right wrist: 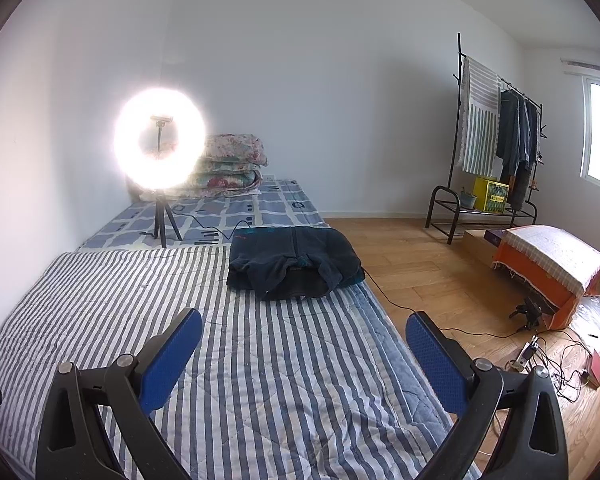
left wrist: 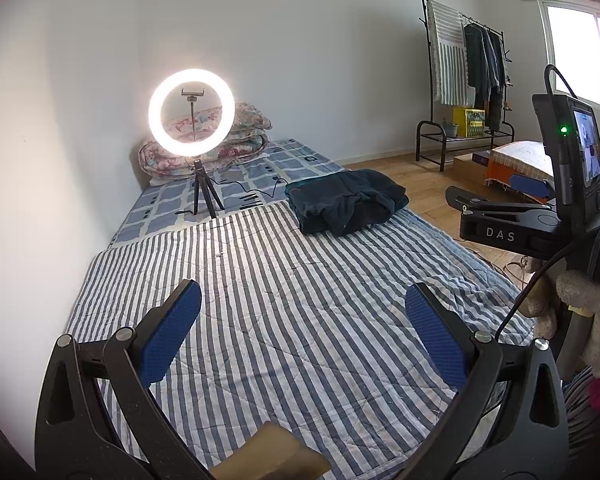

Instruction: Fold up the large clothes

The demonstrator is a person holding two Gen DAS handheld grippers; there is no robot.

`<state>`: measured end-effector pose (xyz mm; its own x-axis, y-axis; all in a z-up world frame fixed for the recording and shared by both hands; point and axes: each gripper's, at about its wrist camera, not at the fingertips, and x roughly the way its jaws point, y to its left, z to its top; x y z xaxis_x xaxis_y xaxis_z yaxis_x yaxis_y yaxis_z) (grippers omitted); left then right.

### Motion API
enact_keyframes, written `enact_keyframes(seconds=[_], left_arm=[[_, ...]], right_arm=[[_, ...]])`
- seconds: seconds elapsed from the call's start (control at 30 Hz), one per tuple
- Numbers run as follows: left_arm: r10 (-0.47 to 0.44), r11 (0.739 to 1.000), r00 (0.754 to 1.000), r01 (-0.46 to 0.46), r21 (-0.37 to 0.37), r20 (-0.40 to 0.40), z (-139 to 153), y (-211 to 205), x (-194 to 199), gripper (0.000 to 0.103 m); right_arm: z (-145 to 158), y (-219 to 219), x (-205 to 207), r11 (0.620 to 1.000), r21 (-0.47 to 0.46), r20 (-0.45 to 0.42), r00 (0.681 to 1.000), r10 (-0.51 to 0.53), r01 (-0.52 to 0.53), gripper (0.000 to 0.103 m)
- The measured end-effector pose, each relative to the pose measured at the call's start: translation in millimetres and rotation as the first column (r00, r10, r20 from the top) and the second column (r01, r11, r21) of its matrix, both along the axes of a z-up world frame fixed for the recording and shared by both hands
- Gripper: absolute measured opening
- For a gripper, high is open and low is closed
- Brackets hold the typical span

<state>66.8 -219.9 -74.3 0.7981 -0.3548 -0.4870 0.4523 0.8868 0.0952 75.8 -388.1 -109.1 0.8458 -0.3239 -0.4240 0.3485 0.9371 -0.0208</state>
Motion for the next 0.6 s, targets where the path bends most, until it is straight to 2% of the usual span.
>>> enact_keyframes(seconds=[0.6], left_arm=[[0.013,1.000,1.000,-0.013,0.006,-0.004,2.3,3.8,-2.5,0.103]], right_arm=[[-1.1,-3.3,-0.3,1.000,-0.001,-0.004,1.000,0.005,-0.005,0.103]])
